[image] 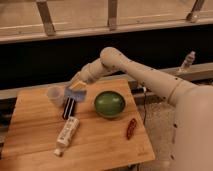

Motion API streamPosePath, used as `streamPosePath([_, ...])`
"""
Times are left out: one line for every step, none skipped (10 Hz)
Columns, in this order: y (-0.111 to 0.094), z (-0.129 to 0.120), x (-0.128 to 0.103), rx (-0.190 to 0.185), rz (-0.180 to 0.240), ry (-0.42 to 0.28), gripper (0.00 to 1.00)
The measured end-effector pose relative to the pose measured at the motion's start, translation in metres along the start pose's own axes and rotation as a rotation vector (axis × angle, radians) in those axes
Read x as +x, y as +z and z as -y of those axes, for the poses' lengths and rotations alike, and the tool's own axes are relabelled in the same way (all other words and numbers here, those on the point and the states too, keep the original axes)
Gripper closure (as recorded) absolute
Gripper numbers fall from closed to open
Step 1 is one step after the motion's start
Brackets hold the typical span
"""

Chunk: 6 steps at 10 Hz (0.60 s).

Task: Place the white sponge in the ceramic cup

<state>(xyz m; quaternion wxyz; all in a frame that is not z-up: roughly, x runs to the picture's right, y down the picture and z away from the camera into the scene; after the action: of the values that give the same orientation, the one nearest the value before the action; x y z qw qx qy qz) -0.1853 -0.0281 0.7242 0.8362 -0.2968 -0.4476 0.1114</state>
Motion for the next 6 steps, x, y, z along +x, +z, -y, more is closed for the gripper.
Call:
streamPosePath([0.013,0.006,-0.01,-0.023,0.025,-0.013,0.87])
streamPosePath([0.03,0.014,-0.024,-0.051,0.056,-0.028,0.87])
streamPosePath([0.047,0.021,-0.037,-0.085,0.095,-0.044,0.87])
streamPosePath([0.056,0.026,-0.045,-0.104,0.123,-0.054,0.87])
streamPosePath([0.068,0.031,-0.055,-0.127,0.162,-0.067,0.87])
streamPosePath([0.072,0.033,-0.059,-0.137,0.189,-0.075,0.87])
